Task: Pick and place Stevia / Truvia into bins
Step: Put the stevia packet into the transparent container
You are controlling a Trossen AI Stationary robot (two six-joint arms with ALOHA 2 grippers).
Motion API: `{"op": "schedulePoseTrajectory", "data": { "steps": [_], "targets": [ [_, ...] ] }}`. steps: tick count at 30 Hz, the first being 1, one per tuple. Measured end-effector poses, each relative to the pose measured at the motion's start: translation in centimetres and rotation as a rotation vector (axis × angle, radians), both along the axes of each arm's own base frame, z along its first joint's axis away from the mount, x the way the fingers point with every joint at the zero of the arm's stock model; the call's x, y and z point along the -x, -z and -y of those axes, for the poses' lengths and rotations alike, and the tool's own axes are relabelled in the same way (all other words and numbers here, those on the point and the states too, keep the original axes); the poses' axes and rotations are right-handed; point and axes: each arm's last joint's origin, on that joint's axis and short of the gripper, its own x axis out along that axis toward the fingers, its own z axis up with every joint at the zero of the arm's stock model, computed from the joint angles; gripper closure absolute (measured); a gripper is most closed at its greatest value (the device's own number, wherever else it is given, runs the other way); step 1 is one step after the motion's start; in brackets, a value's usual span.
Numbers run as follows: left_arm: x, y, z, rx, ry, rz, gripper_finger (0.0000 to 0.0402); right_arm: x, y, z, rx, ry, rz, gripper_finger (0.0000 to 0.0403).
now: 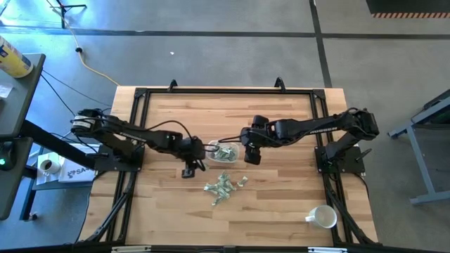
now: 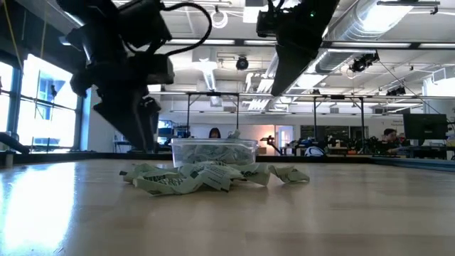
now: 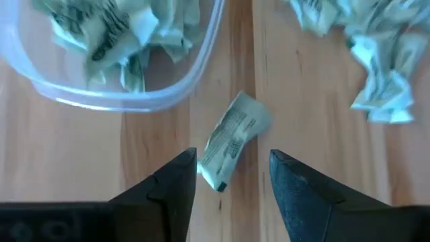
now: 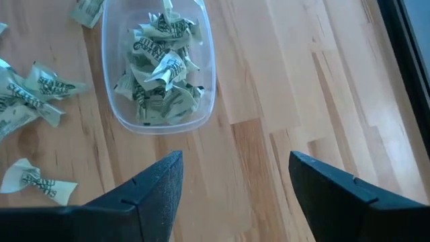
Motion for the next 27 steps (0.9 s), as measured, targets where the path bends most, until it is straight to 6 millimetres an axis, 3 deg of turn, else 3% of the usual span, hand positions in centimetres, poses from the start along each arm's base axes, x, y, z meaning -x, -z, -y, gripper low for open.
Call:
{"op": "schedulePoseTrajectory", "data": {
  "steps": [11, 14, 17, 20, 23, 27],
  "targets": [
    [-1.0, 3.0, -0.3, 0.015, 0.082, -0.064, 0.021, 0.1, 0.1, 0.0, -0.022, 0.033, -0.002, 0.0142],
    [-0.9, 3.2, -0.3, 0.005, 0.075, -0.088, 0.025, 0.1, 0.1, 0.0, -0.021, 0.034, -0.006, 0.0142],
    [-0.4, 2.8, -0.4, 0.006, 0.05, -0.112, 0.0313, 0.1, 0.1, 0.0, -0.006, 0.028, -0.008, 0.0142],
    [0.7, 2.1, -0.4, 0.023, 0.016, -0.163, 0.0377, 0.2, 0.1, 0.1, 0.017, 0.024, -0.015, 0.0142],
    [1.5, 0.5, -0.4, 0.048, -0.052, -0.204, 0.0371, 0.3, 0.1, 0.1, 0.032, 0.006, -0.03, 0.0142],
    [1.3, -4.4, -0.5, 0.043, -0.095, -0.058, 0.035, 0.3, 0.1, 0.1, 0.047, -0.023, -0.05, 0.0142]
  ]
}}
